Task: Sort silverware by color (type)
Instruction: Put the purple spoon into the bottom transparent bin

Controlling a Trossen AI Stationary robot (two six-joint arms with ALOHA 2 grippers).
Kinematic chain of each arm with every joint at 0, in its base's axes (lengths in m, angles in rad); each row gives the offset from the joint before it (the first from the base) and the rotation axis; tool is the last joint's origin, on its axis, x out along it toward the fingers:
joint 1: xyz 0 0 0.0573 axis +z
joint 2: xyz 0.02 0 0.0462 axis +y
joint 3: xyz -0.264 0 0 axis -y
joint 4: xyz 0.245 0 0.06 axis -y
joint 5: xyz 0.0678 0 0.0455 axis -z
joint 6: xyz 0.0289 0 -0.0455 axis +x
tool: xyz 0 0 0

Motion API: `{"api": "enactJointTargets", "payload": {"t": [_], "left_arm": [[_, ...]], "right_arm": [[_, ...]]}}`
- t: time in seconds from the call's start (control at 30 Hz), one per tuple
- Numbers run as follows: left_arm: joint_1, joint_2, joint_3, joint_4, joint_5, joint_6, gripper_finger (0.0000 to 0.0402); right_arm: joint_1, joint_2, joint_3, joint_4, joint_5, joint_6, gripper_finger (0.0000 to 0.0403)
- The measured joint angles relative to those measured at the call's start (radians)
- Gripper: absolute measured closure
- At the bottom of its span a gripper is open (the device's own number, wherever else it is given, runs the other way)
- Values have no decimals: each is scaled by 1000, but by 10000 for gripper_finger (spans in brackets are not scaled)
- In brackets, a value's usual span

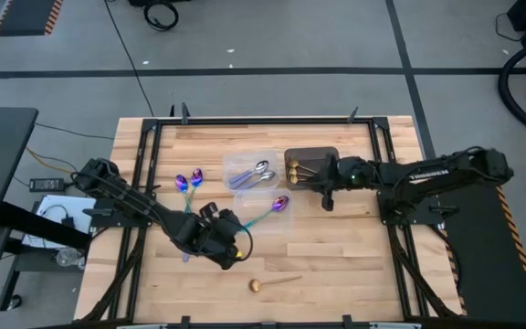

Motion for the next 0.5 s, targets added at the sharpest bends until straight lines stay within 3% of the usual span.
{"api": "enactJointTargets", "payload": {"t": [0.17,0.3,0.5], "left_arm": [[-4,0,0,-157,-8,-98,324],[-4,0,0,-258,-76,-173,324],[-4,1,0,-279,-115,-319,324]], "right_arm": [[111,-14,2,25,10,2,316],[204,-13,2,33,54,17,316],[344,-13,2,33,125,80,316]]}}
